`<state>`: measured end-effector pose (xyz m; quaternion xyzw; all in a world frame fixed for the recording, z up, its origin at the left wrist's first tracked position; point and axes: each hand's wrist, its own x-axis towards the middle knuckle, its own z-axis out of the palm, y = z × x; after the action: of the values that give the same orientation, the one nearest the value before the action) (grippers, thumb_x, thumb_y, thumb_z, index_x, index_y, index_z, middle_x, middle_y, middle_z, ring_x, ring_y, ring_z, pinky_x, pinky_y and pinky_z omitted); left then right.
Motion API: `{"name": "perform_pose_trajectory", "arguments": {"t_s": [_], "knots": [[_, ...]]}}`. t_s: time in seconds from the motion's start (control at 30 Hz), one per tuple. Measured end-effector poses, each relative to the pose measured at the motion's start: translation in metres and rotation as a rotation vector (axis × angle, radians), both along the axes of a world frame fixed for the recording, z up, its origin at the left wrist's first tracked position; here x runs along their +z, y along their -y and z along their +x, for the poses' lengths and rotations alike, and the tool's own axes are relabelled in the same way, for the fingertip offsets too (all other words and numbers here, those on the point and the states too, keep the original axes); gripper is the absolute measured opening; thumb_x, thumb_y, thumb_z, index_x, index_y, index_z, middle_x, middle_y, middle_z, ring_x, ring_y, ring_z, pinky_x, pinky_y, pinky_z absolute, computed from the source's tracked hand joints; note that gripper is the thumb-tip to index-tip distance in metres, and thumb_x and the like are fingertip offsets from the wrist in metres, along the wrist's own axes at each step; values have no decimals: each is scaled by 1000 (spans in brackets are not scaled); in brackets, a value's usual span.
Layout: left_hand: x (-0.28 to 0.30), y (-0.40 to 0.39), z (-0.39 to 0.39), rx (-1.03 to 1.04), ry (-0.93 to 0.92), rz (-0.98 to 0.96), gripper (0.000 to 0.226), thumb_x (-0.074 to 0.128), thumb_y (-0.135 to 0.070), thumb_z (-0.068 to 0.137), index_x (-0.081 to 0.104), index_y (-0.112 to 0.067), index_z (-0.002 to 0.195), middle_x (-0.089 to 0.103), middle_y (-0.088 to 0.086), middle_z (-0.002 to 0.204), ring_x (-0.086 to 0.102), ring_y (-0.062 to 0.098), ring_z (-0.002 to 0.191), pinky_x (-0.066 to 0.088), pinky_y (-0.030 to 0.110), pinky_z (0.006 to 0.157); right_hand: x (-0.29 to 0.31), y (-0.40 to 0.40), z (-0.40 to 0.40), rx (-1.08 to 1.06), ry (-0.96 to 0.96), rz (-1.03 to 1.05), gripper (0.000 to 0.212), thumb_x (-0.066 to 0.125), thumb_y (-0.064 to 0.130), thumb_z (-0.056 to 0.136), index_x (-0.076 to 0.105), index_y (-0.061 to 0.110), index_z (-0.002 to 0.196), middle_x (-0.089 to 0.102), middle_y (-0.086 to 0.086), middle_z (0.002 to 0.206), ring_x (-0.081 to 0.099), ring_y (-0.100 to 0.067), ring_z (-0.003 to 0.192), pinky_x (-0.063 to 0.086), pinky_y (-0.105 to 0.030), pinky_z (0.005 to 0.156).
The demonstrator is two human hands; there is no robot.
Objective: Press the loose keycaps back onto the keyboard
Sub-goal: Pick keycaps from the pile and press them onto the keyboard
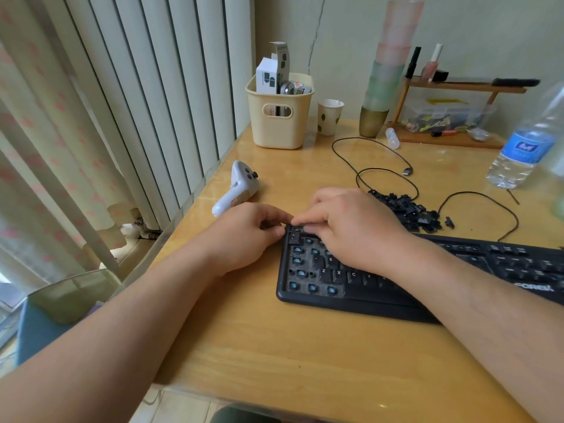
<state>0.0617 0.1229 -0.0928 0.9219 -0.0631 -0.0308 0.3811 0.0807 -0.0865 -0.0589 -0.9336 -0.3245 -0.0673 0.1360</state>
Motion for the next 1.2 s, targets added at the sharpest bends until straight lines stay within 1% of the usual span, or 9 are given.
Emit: {"name": "perform_pose_trajectory", "arguments": {"t_s": [0.1, 0.2, 0.37, 0.5, 0.63, 0.8, 0.93, 1.07, 1.2], "knots": [[0, 1, 0, 22, -7, 2, 27, 59, -31, 103, 70, -41, 126, 70, -18, 116, 61, -2, 111, 48, 27, 102, -7, 3, -4, -3, -30, -100, 41, 57, 16, 103, 71, 51, 120, 55, 23, 109, 49, -11, 110, 50, -38, 82], [0, 2, 0, 32, -7, -3, 26, 60, -31, 103, 70, -40, 125, 70, -18, 113, 61, -3, 109, 49, 25, 100, -8, 6, -7, -15, -49, -123, 38, 57, 18, 104, 71, 50, 119, 52, 25, 108, 45, -10, 113, 43, -35, 78], [-2, 1, 1, 24, 9, -20, 24, 60, -29, 103, 71, -39, 121, 72, -21, 108, 62, -7, 104, 49, 22, 96, -9, 8, -8, -3, -29, -29, 50, 51, 11, 103, 66, 51, 128, 57, 24, 116, 53, -12, 110, 54, -40, 82], [-3, 3, 0, 36, 16, -12, 24, 60, -28, 103, 72, -38, 121, 72, -20, 102, 62, -10, 97, 45, 15, 84, -2, 3, -16, 19, 0, -242, 55, 48, 9, 104, 60, 54, 133, 48, 19, 113, 41, -15, 109, 47, -37, 75], [-2, 4, 0, 43, 21, -23, 24, 60, -27, 102, 72, -37, 120, 73, -19, 104, 63, -6, 101, 49, 21, 92, 5, 0, -18, 56, 51, -315, 34, 49, 19, 106, 65, 43, 125, 48, 14, 112, 45, -19, 111, 51, -39, 76], [-2, 4, -1, 52, 20, -27, 23, 59, -28, 103, 73, -38, 118, 71, -22, 105, 62, -6, 103, 48, 21, 92, -7, 1, -14, 13, -7, -191, 53, 47, 6, 101, 65, 46, 130, 53, 21, 125, 44, -17, 118, 54, -44, 86], [-3, 4, -2, 50, 27, -25, 22, 60, -28, 103, 73, -37, 118, 72, -23, 106, 62, -6, 104, 47, 20, 93, -15, 0, -7, 16, 0, -143, 54, 52, 8, 102, 62, 54, 129, 50, 21, 112, 40, -17, 104, 55, -43, 79], [-2, 3, -2, 41, 30, -22, 22, 58, -28, 104, 73, -38, 118, 71, -23, 105, 61, -6, 104, 47, 21, 91, -10, 0, -1, 77, 52, -177, 33, 57, 27, 105, 64, 51, 127, 54, 19, 113, 48, -21, 111, 55, -46, 84], [-2, 3, -1, 27, 32, -34, 25, 55, -26, 105, 73, -39, 114, 73, -22, 107, 62, -4, 106, 50, 25, 97, -9, -2, 7, 147, 78, -192, 39, 59, 34, 104, 55, 58, 135, 54, 21, 116, 48, -18, 109, 53, -40, 81]]}}
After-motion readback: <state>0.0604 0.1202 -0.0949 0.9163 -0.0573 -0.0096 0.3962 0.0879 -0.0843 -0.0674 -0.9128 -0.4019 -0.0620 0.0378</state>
